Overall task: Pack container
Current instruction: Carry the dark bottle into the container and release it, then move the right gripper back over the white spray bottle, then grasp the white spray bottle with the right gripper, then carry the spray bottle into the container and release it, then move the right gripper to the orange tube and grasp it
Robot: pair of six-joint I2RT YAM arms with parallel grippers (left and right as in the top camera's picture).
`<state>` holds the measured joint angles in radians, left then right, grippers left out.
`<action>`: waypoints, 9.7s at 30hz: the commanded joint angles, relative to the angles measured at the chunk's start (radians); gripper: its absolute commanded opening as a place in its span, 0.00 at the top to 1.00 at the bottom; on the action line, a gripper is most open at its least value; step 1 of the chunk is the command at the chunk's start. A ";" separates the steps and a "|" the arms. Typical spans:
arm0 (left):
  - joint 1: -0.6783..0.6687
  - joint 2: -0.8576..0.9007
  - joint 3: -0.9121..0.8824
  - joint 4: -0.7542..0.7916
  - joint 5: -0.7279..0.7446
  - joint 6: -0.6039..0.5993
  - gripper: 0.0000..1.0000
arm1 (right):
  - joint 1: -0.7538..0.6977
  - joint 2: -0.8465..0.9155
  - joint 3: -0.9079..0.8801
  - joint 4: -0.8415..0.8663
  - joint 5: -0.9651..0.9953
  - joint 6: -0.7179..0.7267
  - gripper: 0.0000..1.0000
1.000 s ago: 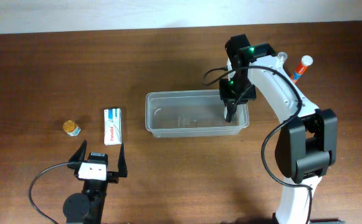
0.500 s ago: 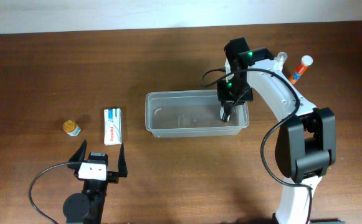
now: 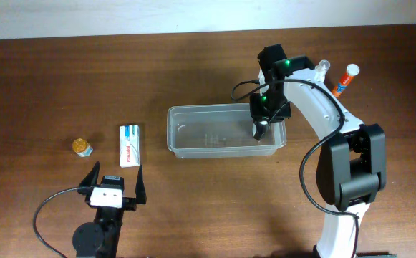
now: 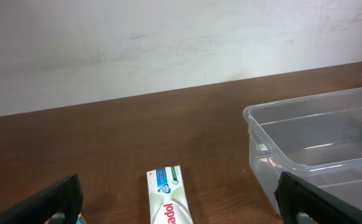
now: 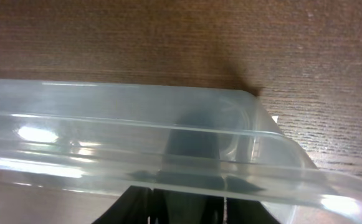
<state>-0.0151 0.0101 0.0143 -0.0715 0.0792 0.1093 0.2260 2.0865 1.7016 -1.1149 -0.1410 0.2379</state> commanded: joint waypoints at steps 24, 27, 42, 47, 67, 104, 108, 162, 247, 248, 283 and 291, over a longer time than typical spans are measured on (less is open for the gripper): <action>0.005 -0.004 -0.005 -0.001 0.011 0.009 0.01 | -0.141 -0.021 0.817 -0.517 0.092 -0.163 0.02; 0.005 -0.004 -0.005 -0.001 0.011 0.009 0.01 | -0.216 -0.021 0.817 -0.502 0.077 -0.163 0.02; 0.005 -0.004 -0.005 -0.001 0.011 0.009 0.01 | -0.261 0.176 0.808 -0.291 0.116 -0.204 0.11; 0.005 -0.004 -0.005 -0.001 0.011 0.009 0.01 | -0.263 0.215 0.807 -0.271 0.211 -0.188 0.13; 0.005 -0.004 -0.005 -0.001 0.011 0.009 0.01 | -0.287 0.277 0.801 -0.270 0.199 -0.170 0.23; 0.005 -0.004 -0.005 -0.001 0.011 0.009 0.00 | -0.331 0.360 0.729 -0.219 0.172 -0.175 0.36; 0.005 -0.004 -0.005 -0.001 0.011 0.009 0.01 | -0.331 0.360 0.729 -0.219 0.172 -0.175 0.42; 0.005 -0.004 -0.005 -0.001 0.011 0.009 0.01 | -0.324 0.150 1.025 -0.584 -0.096 -0.178 0.81; 0.005 -0.004 -0.005 -0.001 0.011 0.009 0.00 | 0.164 -0.230 -0.131 0.141 0.206 0.171 0.64; 0.005 -0.004 -0.005 -0.001 0.011 0.009 0.01 | 0.157 -0.230 -0.131 0.139 0.206 0.171 0.64; 0.005 -0.004 -0.005 -0.001 0.011 0.009 0.01 | 0.106 -0.246 0.204 -0.079 0.180 0.099 0.49; 0.005 -0.004 -0.005 -0.001 0.011 0.009 0.01 | 0.106 -0.246 0.187 -0.117 0.196 0.099 0.46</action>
<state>-0.0151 0.0109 0.0143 -0.0715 0.0792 0.1093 0.3332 1.8606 1.8885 -1.2278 0.0372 0.3374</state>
